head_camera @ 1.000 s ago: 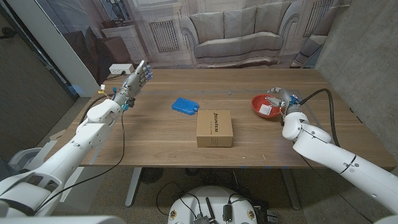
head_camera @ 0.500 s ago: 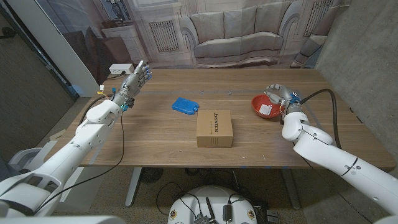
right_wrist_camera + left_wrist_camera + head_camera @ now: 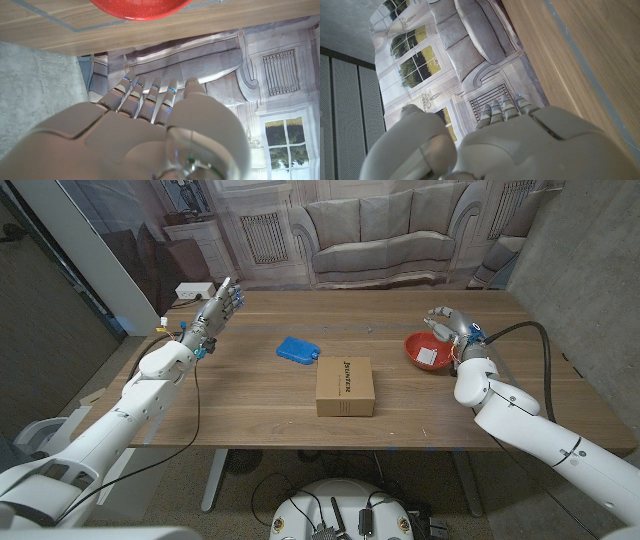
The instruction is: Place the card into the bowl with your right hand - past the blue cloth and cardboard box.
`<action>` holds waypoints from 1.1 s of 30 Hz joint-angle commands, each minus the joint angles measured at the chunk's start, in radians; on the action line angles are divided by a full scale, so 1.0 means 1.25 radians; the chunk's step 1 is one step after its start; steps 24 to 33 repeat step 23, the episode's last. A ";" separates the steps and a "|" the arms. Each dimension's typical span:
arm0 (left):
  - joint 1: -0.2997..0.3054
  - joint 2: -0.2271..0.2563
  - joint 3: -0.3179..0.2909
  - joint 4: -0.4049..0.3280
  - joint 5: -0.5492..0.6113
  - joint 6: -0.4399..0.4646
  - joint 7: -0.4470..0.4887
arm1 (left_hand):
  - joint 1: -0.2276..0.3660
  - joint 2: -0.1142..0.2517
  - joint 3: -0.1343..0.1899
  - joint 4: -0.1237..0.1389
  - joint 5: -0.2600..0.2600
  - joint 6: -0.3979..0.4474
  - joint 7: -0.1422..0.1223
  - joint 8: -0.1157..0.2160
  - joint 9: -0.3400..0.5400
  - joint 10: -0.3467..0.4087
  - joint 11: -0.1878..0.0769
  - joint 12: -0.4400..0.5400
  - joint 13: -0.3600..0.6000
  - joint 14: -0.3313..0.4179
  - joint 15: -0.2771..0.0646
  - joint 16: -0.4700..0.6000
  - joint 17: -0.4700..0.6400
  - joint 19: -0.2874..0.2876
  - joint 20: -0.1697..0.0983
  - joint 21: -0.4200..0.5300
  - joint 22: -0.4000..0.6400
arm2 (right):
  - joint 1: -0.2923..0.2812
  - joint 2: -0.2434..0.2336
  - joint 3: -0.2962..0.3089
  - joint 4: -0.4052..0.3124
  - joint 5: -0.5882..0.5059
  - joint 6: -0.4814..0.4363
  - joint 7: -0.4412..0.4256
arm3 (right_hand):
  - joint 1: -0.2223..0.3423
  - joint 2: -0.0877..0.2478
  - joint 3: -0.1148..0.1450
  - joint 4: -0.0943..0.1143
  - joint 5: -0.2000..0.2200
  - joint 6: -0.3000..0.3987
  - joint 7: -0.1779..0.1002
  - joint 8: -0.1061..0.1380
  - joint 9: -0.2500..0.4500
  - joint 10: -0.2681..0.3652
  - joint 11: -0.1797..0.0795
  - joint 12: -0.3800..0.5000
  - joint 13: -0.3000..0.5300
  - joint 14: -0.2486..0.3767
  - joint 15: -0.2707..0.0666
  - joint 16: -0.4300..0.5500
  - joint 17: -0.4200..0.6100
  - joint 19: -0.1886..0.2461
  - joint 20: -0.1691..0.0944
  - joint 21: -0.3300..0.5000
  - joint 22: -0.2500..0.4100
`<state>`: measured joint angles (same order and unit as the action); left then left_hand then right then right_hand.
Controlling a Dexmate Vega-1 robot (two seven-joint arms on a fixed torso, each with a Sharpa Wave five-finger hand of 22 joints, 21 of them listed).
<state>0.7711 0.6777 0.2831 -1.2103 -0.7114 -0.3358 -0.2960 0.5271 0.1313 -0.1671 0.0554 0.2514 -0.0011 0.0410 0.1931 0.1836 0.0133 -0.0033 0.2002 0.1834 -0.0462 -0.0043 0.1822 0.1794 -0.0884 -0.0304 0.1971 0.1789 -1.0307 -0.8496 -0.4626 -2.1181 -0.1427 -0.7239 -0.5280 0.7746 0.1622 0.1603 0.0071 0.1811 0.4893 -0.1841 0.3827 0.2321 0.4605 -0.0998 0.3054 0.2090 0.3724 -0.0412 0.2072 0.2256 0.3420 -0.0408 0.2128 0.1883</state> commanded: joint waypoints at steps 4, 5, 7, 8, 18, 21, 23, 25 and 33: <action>-0.002 0.001 0.002 0.002 0.000 0.000 -0.007 | 0.007 -0.002 -0.005 0.001 0.000 0.000 -0.001 0.003 0.003 0.001 -0.001 0.002 0.004 -0.007 0.002 0.004 0.003 -0.007 -0.028 0.002 0.002 | -0.017 -0.013 0.026 -0.044 -0.031 -0.001 -0.006 | -0.007 0.000 0.000 0.007 -0.002 -0.004 0.001 -0.002 -0.001 0.000 0.007 -0.002 0.002 -0.004 -0.026 0.000 0.001 0.001 -0.018 0.003 0.003; -0.002 0.001 0.002 0.002 0.000 0.000 -0.008 | 0.008 -0.002 -0.006 0.001 -0.001 0.000 0.000 0.003 0.003 0.001 -0.001 0.002 0.004 -0.006 0.001 0.004 0.003 -0.007 -0.028 0.002 0.002 | -0.017 -0.013 0.027 -0.046 -0.033 -0.002 -0.006 | -0.007 0.000 0.000 0.008 -0.002 -0.005 0.001 -0.002 -0.001 0.000 0.007 -0.002 0.002 -0.004 -0.027 0.000 0.001 0.001 -0.018 0.003 0.003; -0.004 0.001 0.002 0.004 -0.001 -0.001 -0.010 | 0.008 -0.002 -0.006 0.001 -0.001 0.000 0.000 0.003 0.003 0.000 -0.001 0.002 0.004 -0.006 0.001 0.004 0.003 -0.007 -0.028 0.002 0.002 | -0.017 -0.014 0.027 -0.049 -0.038 -0.003 -0.005 | -0.007 0.000 0.000 0.008 -0.002 -0.004 0.001 -0.003 -0.002 -0.001 0.007 -0.003 0.002 -0.004 -0.027 0.000 0.000 0.001 -0.018 0.003 0.003; -0.004 0.001 0.001 0.004 -0.002 -0.001 -0.012 | 0.008 -0.002 -0.006 0.001 -0.001 0.000 0.000 0.003 0.003 0.000 -0.001 0.002 0.004 -0.006 0.001 0.004 0.003 -0.006 -0.028 0.002 0.002 | -0.017 -0.013 0.028 -0.052 -0.040 -0.007 -0.006 | -0.008 0.000 0.000 0.008 -0.002 -0.004 0.001 -0.003 -0.002 -0.001 0.008 -0.002 0.002 -0.004 -0.027 0.000 0.000 0.001 -0.018 0.003 0.003; -0.001 0.013 -0.003 0.002 -0.007 -0.002 -0.028 | 0.008 -0.001 -0.006 0.001 -0.001 0.001 0.000 0.003 0.003 0.001 -0.002 0.002 0.004 -0.007 0.001 0.004 0.003 -0.007 -0.028 0.002 0.002 | -0.027 -0.009 0.029 -0.082 -0.066 -0.026 -0.012 | -0.010 -0.002 0.001 0.009 -0.002 -0.003 0.001 -0.006 -0.004 -0.002 0.009 -0.003 0.001 -0.003 -0.026 -0.001 -0.001 0.001 -0.017 0.003 0.003; 0.003 0.014 -0.006 0.000 -0.008 -0.003 -0.025 | 0.008 -0.001 -0.006 0.002 -0.001 0.000 0.000 0.003 0.003 0.001 -0.002 0.002 0.004 -0.007 0.001 0.004 0.003 -0.007 -0.028 0.002 0.002 | -0.027 -0.004 0.028 -0.081 -0.069 -0.026 -0.011 | -0.011 -0.002 0.001 0.009 -0.002 -0.002 0.002 -0.006 -0.004 -0.002 0.009 -0.003 0.001 -0.003 -0.026 -0.001 -0.001 0.001 -0.017 0.003 0.003; 0.003 0.013 -0.007 0.001 -0.009 -0.004 -0.024 | 0.008 -0.001 -0.006 0.002 -0.001 0.000 0.000 0.003 0.003 0.001 -0.002 0.002 0.004 -0.007 0.002 0.004 0.003 -0.007 -0.028 0.002 0.002 | -0.026 0.000 0.028 -0.076 -0.069 -0.023 -0.010 | -0.011 -0.003 0.001 0.009 -0.002 -0.002 0.001 -0.007 -0.005 -0.002 0.009 -0.003 0.001 -0.004 -0.026 -0.001 -0.002 0.001 -0.016 0.003 0.003; 0.003 0.013 -0.007 0.001 -0.009 -0.004 -0.024 | 0.008 -0.001 -0.006 0.002 -0.001 0.000 0.000 0.003 0.003 0.001 -0.002 0.002 0.004 -0.007 0.002 0.004 0.003 -0.007 -0.028 0.002 0.002 | -0.026 0.000 0.028 -0.076 -0.069 -0.023 -0.010 | -0.011 -0.003 0.001 0.009 -0.002 -0.002 0.001 -0.007 -0.005 -0.002 0.009 -0.003 0.001 -0.004 -0.026 -0.001 -0.002 0.001 -0.016 0.003 0.003; 0.003 0.013 -0.007 0.001 -0.009 -0.004 -0.024 | 0.008 -0.001 -0.006 0.002 -0.001 0.000 0.000 0.003 0.003 0.001 -0.002 0.002 0.004 -0.007 0.002 0.004 0.003 -0.007 -0.028 0.002 0.002 | -0.026 0.000 0.028 -0.076 -0.069 -0.023 -0.010 | -0.011 -0.003 0.001 0.009 -0.002 -0.002 0.001 -0.007 -0.005 -0.002 0.009 -0.003 0.001 -0.004 -0.026 -0.001 -0.002 0.001 -0.016 0.003 0.003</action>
